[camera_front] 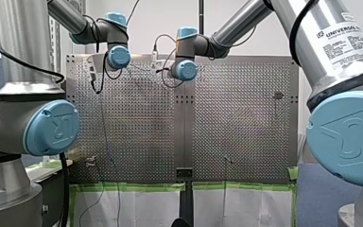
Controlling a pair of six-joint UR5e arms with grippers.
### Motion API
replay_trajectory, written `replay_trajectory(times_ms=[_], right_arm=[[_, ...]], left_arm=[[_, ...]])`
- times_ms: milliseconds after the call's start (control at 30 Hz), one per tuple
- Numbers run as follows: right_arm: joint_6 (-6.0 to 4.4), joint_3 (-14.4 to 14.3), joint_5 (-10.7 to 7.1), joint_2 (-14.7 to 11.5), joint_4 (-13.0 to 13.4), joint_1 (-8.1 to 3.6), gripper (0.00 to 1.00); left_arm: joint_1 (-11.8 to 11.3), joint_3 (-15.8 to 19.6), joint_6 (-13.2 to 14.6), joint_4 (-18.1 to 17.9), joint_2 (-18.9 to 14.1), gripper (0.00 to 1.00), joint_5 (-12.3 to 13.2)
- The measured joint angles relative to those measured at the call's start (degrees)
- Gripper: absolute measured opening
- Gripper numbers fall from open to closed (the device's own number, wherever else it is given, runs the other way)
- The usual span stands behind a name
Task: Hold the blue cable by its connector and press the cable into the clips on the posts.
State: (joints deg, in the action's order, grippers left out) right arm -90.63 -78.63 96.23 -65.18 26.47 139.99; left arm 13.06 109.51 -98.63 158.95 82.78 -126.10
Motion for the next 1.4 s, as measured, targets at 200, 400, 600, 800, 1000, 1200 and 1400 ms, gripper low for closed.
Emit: replay_trajectory(times_ms=[200,400,600,800,1000,1200,1400], right_arm=[[-0.01,2.1,-0.26,0.1,-0.1,0.54,0.0],[0.0,3.0,-0.45,0.1,-0.2,0.85,0.0],[0.0,4.1,-0.5,0.1,-0.8,0.98,0.0],[-0.06,4.9,-0.46,0.1,-1.3,0.87,0.0],[-0.69,5.0,-0.35,0.1,-1.4,0.29,0.0],[-1.24,5.1,-0.26,0.2,-1.5,-0.34,0.0],[-1.3,5.0,-0.31,0.2,-1.5,-0.67,0.0]], left_arm=[[-3.2,-0.8,0.1,1.6,0.7,0.0,3.2],[-6.3,-2.2,0.1,1.9,1.8,0.0,6.3],[-7.9,-3.8,0.0,2.1,1.9,0.0,8.4],[-8.7,-4.9,0.1,2.7,2.0,0.0,9.5],[-9.3,-5.1,0.2,2.7,2.4,0.0,10.2],[-10.1,-6.0,0.2,2.8,4.1,0.0,11.1],[-10.8,-7.3,0.2,2.7,4.7,0.0,11.8]])
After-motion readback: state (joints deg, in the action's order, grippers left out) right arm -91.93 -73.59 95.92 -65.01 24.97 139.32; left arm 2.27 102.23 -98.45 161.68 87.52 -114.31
